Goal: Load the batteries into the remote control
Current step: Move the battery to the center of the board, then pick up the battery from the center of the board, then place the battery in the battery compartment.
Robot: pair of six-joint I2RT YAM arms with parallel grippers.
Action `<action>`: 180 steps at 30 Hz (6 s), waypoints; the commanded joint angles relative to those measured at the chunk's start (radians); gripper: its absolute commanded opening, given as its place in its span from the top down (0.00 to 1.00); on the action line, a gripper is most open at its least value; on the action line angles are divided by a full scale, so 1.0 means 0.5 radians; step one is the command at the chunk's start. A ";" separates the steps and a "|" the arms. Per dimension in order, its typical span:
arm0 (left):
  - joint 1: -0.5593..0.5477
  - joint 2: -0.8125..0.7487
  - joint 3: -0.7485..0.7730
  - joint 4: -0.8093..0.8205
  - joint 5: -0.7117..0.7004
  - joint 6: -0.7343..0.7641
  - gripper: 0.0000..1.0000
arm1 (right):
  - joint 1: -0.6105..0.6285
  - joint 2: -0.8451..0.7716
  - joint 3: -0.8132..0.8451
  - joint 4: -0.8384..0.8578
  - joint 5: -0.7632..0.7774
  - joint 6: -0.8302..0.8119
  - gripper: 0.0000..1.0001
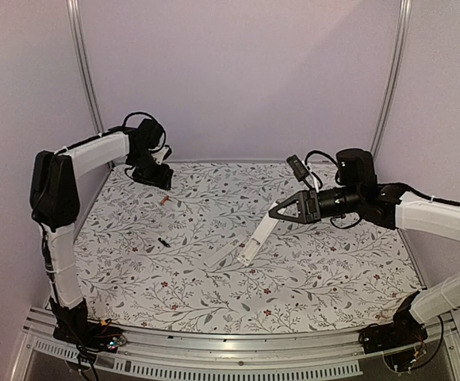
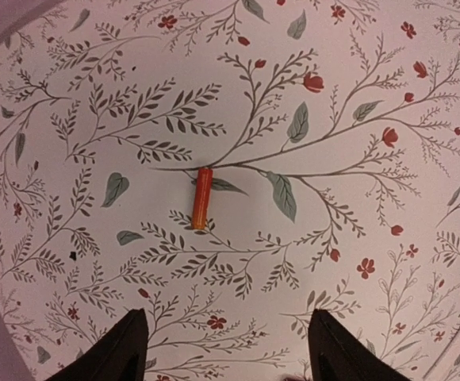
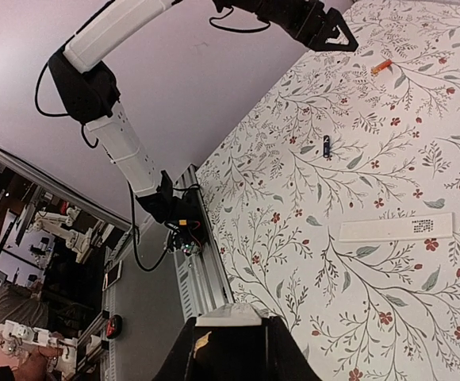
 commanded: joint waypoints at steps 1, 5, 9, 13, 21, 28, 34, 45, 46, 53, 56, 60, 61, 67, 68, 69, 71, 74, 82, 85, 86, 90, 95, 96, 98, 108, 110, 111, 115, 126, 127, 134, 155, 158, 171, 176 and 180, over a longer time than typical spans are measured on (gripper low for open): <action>0.049 0.258 0.262 -0.145 -0.010 0.067 0.32 | -0.010 0.008 -0.015 0.040 -0.052 -0.037 1.00; 0.086 0.472 0.450 -0.172 0.011 0.080 0.36 | -0.012 0.010 -0.023 0.040 -0.061 -0.037 1.00; 0.125 0.625 0.585 -0.178 0.031 0.076 0.37 | -0.011 0.014 -0.028 0.040 -0.061 -0.040 1.00; 0.138 0.740 0.675 -0.212 0.049 0.087 0.41 | -0.012 0.030 -0.016 0.036 -0.066 -0.037 1.00; 0.166 0.866 0.753 -0.235 0.087 0.094 0.50 | -0.012 0.069 0.018 0.034 -0.073 -0.029 1.00; 0.167 0.964 0.821 -0.244 0.115 0.097 0.61 | -0.012 0.083 0.036 0.028 -0.085 -0.025 1.00; 0.149 1.014 0.861 -0.297 0.078 0.084 0.78 | -0.015 0.080 0.037 0.025 -0.082 -0.025 1.00; -0.025 0.770 0.512 -0.354 0.062 -0.041 0.99 | -0.021 0.036 0.015 0.022 -0.091 -0.049 1.00; -0.061 0.721 0.452 -0.345 0.079 -0.062 1.00 | -0.019 0.030 0.009 0.022 -0.088 -0.049 1.00; -0.367 0.419 0.064 -0.239 0.283 -0.121 1.00 | -0.021 -0.052 -0.067 0.011 -0.066 -0.055 1.00; -0.496 0.362 0.004 -0.243 0.316 -0.140 1.00 | -0.022 -0.085 -0.094 -0.005 -0.052 -0.055 1.00; -0.612 0.332 -0.032 -0.291 0.291 -0.142 0.99 | -0.023 -0.129 -0.119 -0.018 -0.032 -0.061 1.00; -0.632 0.337 -0.042 -0.302 0.276 -0.140 0.99 | -0.024 -0.136 -0.122 -0.018 -0.027 -0.063 1.00; -0.707 0.383 -0.057 -0.397 0.150 -0.125 0.95 | -0.025 -0.135 -0.120 -0.097 -0.012 -0.073 1.00; -0.717 0.389 -0.055 -0.411 0.150 -0.124 0.93 | -0.026 -0.133 -0.120 -0.100 -0.010 -0.076 1.00; -0.724 0.394 -0.049 -0.433 0.150 -0.122 0.91 | -0.025 -0.129 -0.120 -0.103 -0.008 -0.078 1.00; -0.732 0.412 -0.032 -0.466 0.090 -0.113 0.88 | -0.024 -0.129 -0.120 -0.104 -0.009 -0.083 1.00; -0.733 0.450 0.019 -0.524 0.068 -0.094 0.82 | -0.026 -0.115 -0.117 -0.107 -0.008 -0.092 1.00; -0.733 0.570 0.151 -0.619 0.075 -0.063 0.78 | -0.026 -0.095 -0.107 -0.110 -0.010 -0.096 1.00; -0.735 0.602 0.190 -0.631 0.075 -0.058 0.78 | -0.027 -0.095 -0.107 -0.113 -0.013 -0.096 1.00; -0.736 0.614 0.202 -0.636 0.076 -0.054 0.78 | -0.027 -0.093 -0.109 -0.113 -0.010 -0.097 1.00; -0.739 0.667 0.271 -0.673 0.076 -0.042 0.85 | -0.029 -0.085 -0.107 -0.113 -0.008 -0.100 1.00; -0.736 0.621 0.280 -0.666 0.083 -0.035 0.97 | -0.032 -0.065 -0.101 -0.123 0.040 -0.074 1.00; -0.730 0.561 0.248 -0.629 0.081 -0.044 0.99 | -0.036 -0.065 -0.104 -0.130 0.068 -0.062 1.00; -0.707 0.401 0.148 -0.515 0.114 -0.079 1.00 | -0.040 -0.055 -0.110 -0.137 0.136 -0.013 1.00; -0.849 -0.718 -0.743 0.543 0.515 -0.191 1.00 | -0.028 0.112 -0.105 -0.115 0.269 0.272 1.00; -0.922 -0.946 -0.946 0.757 0.533 -0.232 1.00 | -0.008 0.126 -0.092 -0.114 0.285 0.318 1.00; -0.956 -1.020 -1.028 0.858 0.540 -0.256 1.00 | 0.008 0.141 -0.082 -0.113 0.292 0.332 1.00; -1.123 -1.221 -1.309 1.161 0.485 -0.275 1.00 | 0.069 0.215 -0.037 -0.113 0.299 0.407 1.00; -1.545 -1.245 -1.514 1.446 0.196 -0.198 1.00 | 0.129 0.273 0.012 -0.118 0.364 0.519 1.00; -1.565 -1.233 -1.516 1.465 0.179 -0.196 1.00 | 0.137 0.273 0.015 -0.119 0.366 0.523 1.00; -1.638 -1.122 -1.477 1.532 0.183 -0.208 1.00 | 0.158 0.256 0.012 -0.115 0.372 0.558 1.00; -1.692 -1.026 -1.579 1.666 0.088 -0.211 1.00 | 0.158 0.108 0.014 -0.093 0.356 0.630 1.00; -1.693 -1.033 -1.598 1.666 0.080 -0.213 1.00 | 0.157 0.093 0.020 -0.090 0.357 0.638 1.00; -1.702 -1.027 -1.624 1.626 0.011 -0.193 1.00 | 0.120 0.050 0.016 -0.066 0.339 0.662 1.00; -1.711 -1.008 -1.616 1.613 -0.001 -0.194 0.97 | 0.112 0.043 0.009 -0.043 0.328 0.676 1.00; -1.714 -0.996 -1.598 1.591 -0.027 -0.192 0.89 | 0.109 0.045 0.005 -0.039 0.324 0.679 1.00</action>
